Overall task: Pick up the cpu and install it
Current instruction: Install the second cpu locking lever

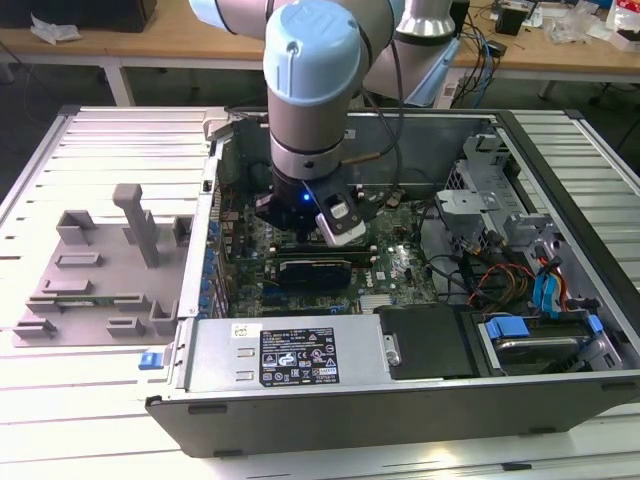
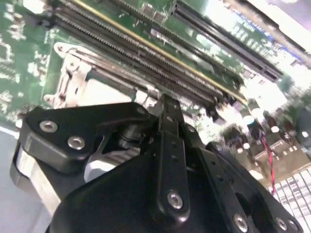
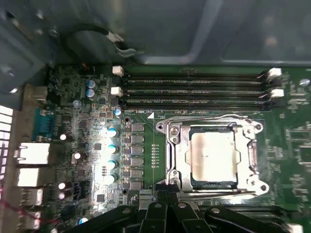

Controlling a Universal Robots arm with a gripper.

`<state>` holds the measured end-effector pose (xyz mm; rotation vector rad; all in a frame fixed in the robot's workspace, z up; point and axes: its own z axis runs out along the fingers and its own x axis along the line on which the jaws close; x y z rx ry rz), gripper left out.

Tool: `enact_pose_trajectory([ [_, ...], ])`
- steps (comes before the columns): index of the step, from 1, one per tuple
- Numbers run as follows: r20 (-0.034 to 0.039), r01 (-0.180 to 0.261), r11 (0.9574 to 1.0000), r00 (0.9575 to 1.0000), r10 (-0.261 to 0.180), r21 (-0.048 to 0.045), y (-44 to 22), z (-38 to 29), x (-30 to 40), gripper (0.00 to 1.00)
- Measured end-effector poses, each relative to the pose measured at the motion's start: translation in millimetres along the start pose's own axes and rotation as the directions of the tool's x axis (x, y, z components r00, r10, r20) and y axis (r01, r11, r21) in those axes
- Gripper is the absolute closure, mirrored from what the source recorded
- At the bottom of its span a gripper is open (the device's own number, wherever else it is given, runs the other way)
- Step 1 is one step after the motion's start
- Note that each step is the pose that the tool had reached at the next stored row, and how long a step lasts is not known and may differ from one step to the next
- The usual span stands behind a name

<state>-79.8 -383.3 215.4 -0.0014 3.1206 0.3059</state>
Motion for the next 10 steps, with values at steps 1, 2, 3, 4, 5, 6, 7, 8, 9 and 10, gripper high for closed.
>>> enact_pose_trajectory([
  [1, -0.0002, 0.000, 1.0000, 1.0000, 0.000, 0.0006, 2.1, -9.9, -0.1, 0.89],
  [2, -0.0001, 0.000, 1.0000, 1.0000, 0.000, 0.0019, 4.6, -19.8, -0.3, 0.89],
  [3, -0.0001, 0.000, 1.0000, 1.0000, 0.000, 0.0030, 6.1, -24.2, -0.3, 0.89],
  [4, -0.0001, 0.000, 1.0000, 1.0000, 0.000, 0.0043, 7.3, -26.2, -0.3, 0.89],
  [5, -0.0001, 0.000, 1.0000, 1.0000, 0.000, 0.0067, 10.8, -26.4, -0.4, 0.89],
  [6, 0.0002, -0.001, 0.9999, 1.0000, 0.001, 0.0110, 17.9, -24.9, -0.8, 0.89],
  [7, 0.0005, -0.003, 0.9998, 1.0000, 0.003, 0.0192, 20.1, -24.5, -5.7, 0.89],
  [8, 0.0010, -0.006, 0.9995, 1.0000, 0.006, 0.0310, 20.4, -24.3, -12.8, 0.89],
  [9, 0.0013, -0.008, 0.9992, 1.0000, 0.008, 0.0399, 20.5, -24.3, -18.2, 0.89],
  [10, 0.0016, -0.010, 0.9988, 0.9999, 0.010, 0.0476, 20.7, -24.2, -23.8, 0.89],
])
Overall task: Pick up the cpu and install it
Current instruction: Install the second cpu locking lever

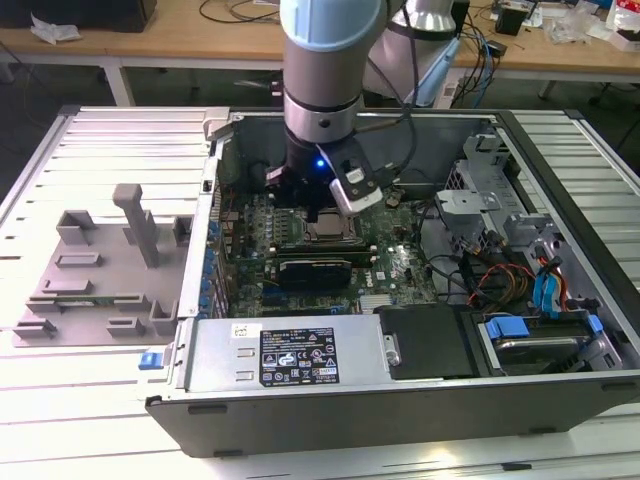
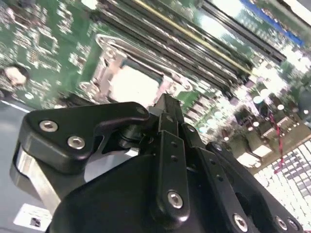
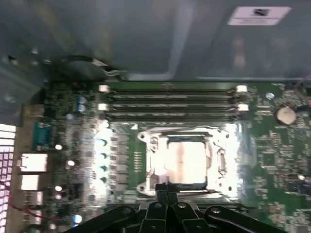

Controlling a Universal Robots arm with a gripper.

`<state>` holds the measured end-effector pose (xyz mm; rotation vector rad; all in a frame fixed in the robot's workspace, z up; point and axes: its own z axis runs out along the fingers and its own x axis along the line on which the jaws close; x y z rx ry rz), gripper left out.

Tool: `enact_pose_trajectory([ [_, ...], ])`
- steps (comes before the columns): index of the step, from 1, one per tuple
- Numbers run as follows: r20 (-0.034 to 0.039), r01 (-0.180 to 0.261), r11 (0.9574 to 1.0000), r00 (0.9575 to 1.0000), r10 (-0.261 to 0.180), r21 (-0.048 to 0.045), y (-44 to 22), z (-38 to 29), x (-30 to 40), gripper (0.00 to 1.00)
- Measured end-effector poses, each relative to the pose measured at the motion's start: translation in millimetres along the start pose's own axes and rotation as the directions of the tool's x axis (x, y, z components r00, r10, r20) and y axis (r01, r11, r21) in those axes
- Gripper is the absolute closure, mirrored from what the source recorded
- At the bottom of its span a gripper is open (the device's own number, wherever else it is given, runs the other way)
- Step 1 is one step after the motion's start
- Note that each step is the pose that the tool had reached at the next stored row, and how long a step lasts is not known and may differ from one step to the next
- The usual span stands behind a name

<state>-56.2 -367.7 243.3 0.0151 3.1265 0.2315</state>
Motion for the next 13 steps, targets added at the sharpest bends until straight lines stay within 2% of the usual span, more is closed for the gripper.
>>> enact_pose_trajectory([
  [1, 0.0002, -0.002, 1.0000, 1.0000, 0.002, 0.0066, 0.5, 0.1, -8.1, 0.89],
  [3, 0.0003, -0.002, 0.9999, 1.0000, 0.002, 0.0104, 9.3, 1.5, -12.8, 0.89],
  [5, 0.0000, -0.002, 0.9999, 1.0000, 0.002, 0.0127, 10.5, 1.6, -18.6, 0.89],
  [13, 0.0001, -0.002, 0.9999, 1.0000, 0.002, 0.0126, 10.6, 1.7, -20.4, 0.89],
])
